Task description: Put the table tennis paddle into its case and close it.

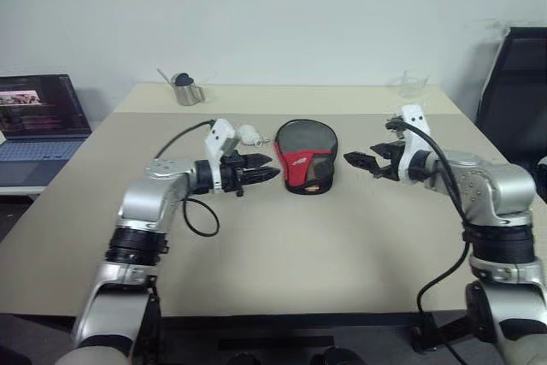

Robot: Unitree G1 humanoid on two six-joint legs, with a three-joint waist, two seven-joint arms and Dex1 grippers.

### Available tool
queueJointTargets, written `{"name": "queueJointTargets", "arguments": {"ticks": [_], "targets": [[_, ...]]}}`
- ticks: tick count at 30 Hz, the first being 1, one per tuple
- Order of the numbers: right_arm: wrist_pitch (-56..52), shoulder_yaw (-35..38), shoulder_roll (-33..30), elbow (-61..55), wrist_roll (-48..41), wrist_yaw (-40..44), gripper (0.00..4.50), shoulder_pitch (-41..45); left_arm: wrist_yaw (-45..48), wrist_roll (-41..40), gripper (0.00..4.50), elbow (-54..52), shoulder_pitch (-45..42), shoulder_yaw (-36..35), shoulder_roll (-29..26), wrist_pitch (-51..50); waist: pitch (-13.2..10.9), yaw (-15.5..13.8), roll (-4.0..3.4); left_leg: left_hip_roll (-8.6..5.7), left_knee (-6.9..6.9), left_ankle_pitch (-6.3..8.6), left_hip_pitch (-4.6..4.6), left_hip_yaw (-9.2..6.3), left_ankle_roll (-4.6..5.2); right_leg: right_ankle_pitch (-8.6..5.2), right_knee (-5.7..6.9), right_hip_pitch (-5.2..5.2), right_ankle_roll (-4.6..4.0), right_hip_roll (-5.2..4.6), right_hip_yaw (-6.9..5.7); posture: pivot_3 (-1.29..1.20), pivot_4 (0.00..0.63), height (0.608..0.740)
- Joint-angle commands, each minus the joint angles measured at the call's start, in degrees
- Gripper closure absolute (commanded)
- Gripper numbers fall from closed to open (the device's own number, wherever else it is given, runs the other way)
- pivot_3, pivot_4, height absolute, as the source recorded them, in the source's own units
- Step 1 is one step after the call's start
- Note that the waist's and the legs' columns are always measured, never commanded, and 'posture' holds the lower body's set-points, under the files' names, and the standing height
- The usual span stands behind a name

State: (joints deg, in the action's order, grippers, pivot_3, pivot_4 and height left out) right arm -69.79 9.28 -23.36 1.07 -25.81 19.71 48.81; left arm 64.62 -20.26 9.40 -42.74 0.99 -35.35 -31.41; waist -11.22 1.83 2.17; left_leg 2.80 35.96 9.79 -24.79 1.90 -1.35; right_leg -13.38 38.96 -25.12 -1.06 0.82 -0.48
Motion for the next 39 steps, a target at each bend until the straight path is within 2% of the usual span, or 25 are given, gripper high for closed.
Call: {"name": "queueJointTargets", "arguments": {"ticks": [1,8,16,25,32,39], "targets": [[0.4,3.1,3.5,4.7,2.2,-6.3,0.0,2.9,1.7,-1.9,2.4,-5.2,2.1,-1.2,-3.0,-1.5,0.0,-0.2,0.0,0.0,0.0,0.0,-0.05,-0.01,0.0,-0.01,-0.03,-0.01,0.02,0.0,-0.02,0.0,0.15,0.74],[8.4,3.7,10.7,18.0,6.2,-13.7,0.0,7.7,-1.1,-2.8,2.4,-9.5,5.1,-2.3,-4.6,-3.7,0.0,-0.1,0.0,-0.01,0.02,0.01,-0.07,-0.02,0.03,-0.01,-0.01,-0.03,0.05,-0.02,-0.02,0.0,0.15,0.74],[14.2,3.9,12.5,30.0,7.7,-15.0,0.0,9.5,-4.2,-3.3,2.4,-12.9,7.9,-3.8,-7.0,-5.7,0.0,0.0,0.0,0.0,-0.01,0.01,-0.07,0.0,0.03,-0.01,-0.03,-0.04,0.04,-0.01,0.01,0.0,0.15,0.74],[13.9,1.3,14.5,32.1,8.3,-12.2,0.0,8.2,-6.2,-5.4,2.4,-15.6,9.2,-5.5,-7.7,-7.8,0.0,0.1,0.0,0.03,-0.01,0.01,-0.04,-0.01,0.03,-0.01,-0.01,-0.04,0.04,-0.01,0.01,0.0,0.15,0.74],[13.6,4.2,13.7,32.2,6.7,-11.8,0.0,11.0,-7.5,-5.8,2.4,-16.5,10.5,-5.9,-8.4,-8.1,0.0,0.1,0.0,0.05,-0.02,0.01,-0.04,-0.01,0.03,-0.01,-0.01,-0.04,0.04,-0.01,0.01,0.0,0.15,0.74],[13.2,2.9,15.5,32.8,6.0,-9.5,0.0,12.7,-8.2,-5.9,2.4,-16.7,10.6,-5.8,-8.3,-7.9,0.0,0.2,0.0,0.06,-0.04,0.02,-0.04,-0.01,0.03,-0.02,-0.02,-0.06,0.04,-0.01,0.0,0.0,0.15,0.74]]}}
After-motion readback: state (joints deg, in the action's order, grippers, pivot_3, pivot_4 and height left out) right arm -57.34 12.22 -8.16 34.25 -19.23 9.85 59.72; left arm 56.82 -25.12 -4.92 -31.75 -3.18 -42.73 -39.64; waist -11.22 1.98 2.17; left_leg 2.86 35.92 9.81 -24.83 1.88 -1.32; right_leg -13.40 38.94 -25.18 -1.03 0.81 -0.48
